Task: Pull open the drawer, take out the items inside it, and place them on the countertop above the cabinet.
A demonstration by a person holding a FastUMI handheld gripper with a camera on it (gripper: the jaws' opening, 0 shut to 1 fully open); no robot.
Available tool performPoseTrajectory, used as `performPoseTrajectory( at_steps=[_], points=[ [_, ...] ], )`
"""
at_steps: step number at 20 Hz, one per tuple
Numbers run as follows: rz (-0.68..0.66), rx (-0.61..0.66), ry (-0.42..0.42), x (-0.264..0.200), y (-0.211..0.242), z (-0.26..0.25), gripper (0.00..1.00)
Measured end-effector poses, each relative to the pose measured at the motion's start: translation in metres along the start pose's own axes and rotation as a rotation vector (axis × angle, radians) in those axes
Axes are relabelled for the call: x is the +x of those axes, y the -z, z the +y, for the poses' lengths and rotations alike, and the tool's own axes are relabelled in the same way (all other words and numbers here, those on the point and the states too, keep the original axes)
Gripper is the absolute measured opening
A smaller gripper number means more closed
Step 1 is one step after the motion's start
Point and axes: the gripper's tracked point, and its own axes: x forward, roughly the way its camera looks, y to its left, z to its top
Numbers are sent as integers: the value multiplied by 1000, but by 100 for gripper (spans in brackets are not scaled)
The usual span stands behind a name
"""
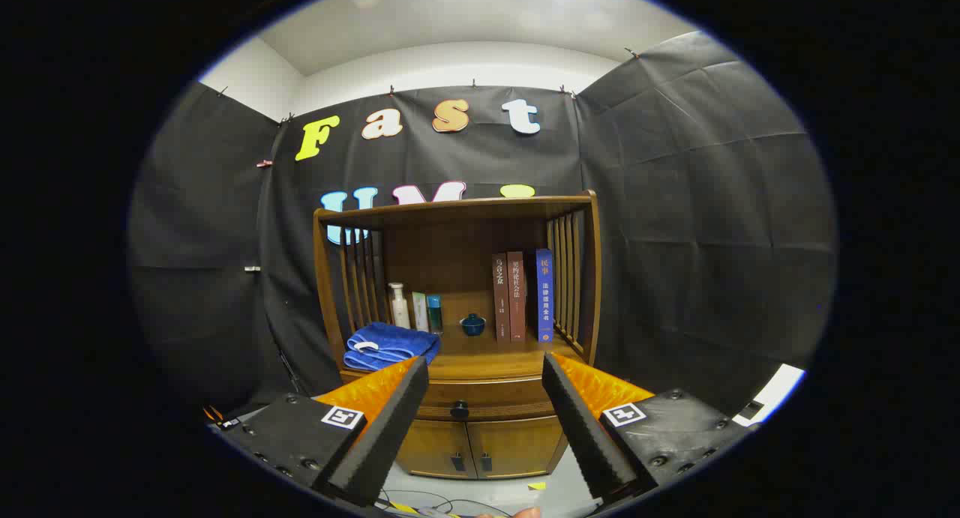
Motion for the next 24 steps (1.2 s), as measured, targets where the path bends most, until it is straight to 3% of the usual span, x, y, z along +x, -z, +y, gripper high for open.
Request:
performPoseTrajectory(
  at_steps=[24],
  points=[
    [-21, -27, 16, 16, 13, 4, 100]
  ],
)
